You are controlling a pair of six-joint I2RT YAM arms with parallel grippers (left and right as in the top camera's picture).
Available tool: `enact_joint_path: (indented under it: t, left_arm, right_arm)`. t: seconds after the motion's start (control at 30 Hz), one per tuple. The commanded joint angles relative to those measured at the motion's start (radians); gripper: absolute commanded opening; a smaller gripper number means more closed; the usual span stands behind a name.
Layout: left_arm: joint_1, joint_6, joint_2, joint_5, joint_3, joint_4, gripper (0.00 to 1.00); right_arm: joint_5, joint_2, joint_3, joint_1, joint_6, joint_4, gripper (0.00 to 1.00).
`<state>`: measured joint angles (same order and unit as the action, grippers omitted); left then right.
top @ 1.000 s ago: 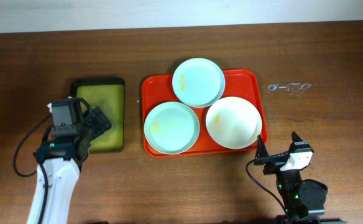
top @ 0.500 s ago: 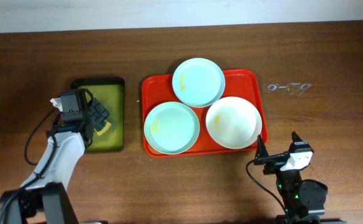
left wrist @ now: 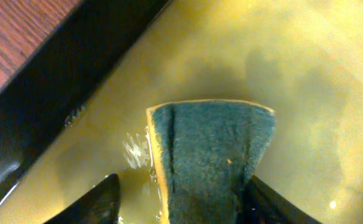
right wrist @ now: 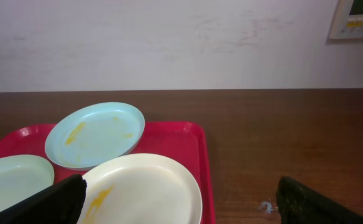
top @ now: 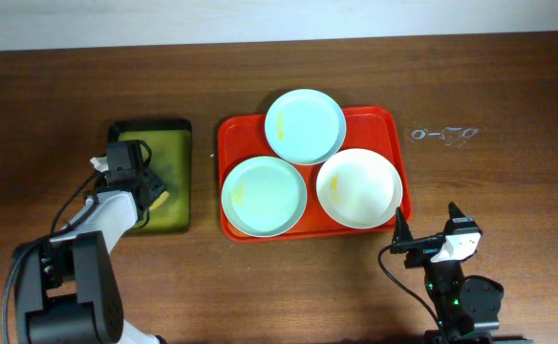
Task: Clean dirty plates on tray and stack at the side
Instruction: 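Reach the left gripper into the water tray and grasp the sponge, then lift the sponge with the left gripper and carry it to the front-left blue plate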
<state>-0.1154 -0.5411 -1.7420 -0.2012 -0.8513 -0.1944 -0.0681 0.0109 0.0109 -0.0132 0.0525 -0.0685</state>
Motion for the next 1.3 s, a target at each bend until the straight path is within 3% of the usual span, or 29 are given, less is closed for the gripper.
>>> enact_joint_path:
  t: [0.0, 0.07, 0.1, 0.13, 0.17, 0.2, 0.23, 0.4, 0.43, 0.53, 0.63, 0.83, 1.07, 1.27]
  left_arm:
    - [-0.007, 0.003, -0.006, -0.013, -0.014, -0.031, 0.39]
    - [-0.007, 0.003, -0.006, -0.013, -0.014, -0.028, 0.09]
    - [-0.008, 0.003, -0.006, -0.013, -0.014, -0.023, 0.0]
    - [-0.007, 0.003, -0.006, -0.013, -0.014, -0.022, 0.0]
    - [-0.008, 0.003, -0.006, -0.013, -0.014, -0.023, 0.25]
    - [-0.007, 0.003, -0.006, -0.013, -0.014, -0.023, 0.78]
    - [-0.007, 0.003, -0.006, -0.013, -0.014, -0.026, 0.97]
    - [-0.007, 0.003, -0.006, -0.008, -0.014, -0.072, 0.99]
    - [-0.007, 0.003, -0.006, -0.003, -0.014, -0.077, 0.95]
    - [-0.007, 0.003, -0.006, -0.002, -0.014, -0.079, 0.27]
    - [-0.008, 0.003, -0.006, -0.002, -0.014, -0.077, 0.02]
    - [-0.007, 0.004, 0.063, -0.002, -0.051, -0.094, 0.0]
    - [-0.007, 0.004, 0.39, 0.131, -0.075, -0.134, 0.0]
    - [-0.007, 0.004, 0.586, 0.137, -0.075, -0.174, 0.0]
  right_arm:
    - [0.005, -0.007, -0.005, -0.007, 0.005, -0.006, 0.98]
    - [0.005, -0.008, -0.005, -0.007, 0.005, -0.006, 0.98]
    - [0.005, -0.008, -0.005, -0.007, 0.005, -0.006, 0.98]
    - [0.005, -0.008, -0.005, -0.007, 0.005, -0.006, 0.98]
    - [0.005, -0.008, -0.005, -0.007, 0.005, -0.006, 0.98]
    - [0.005, -0.007, -0.005, -0.007, 0.005, -0.006, 0.98]
    - [0.005, -0.007, -0.005, -0.007, 0.005, -0.006, 0.98]
    - [0.005, -0.008, -0.005, -0.007, 0.005, -0.006, 0.98]
    - [0.005, -0.008, -0.005, -0.007, 0.005, -0.006, 0.98]
    - [0.005, -0.007, -0.005, -0.007, 0.005, -0.006, 0.98]
    - [0.005, -0.007, -0.005, -0.007, 0.005, -0.006, 0.98]
    - [0.005, -0.008, -0.005, -0.007, 0.005, -0.006, 0.98]
    - [0.005, -0.008, -0.005, -0.007, 0.005, -0.006, 0.98]
    - [0.005, -0.008, -0.005, -0.007, 0.005, -0.006, 0.98]
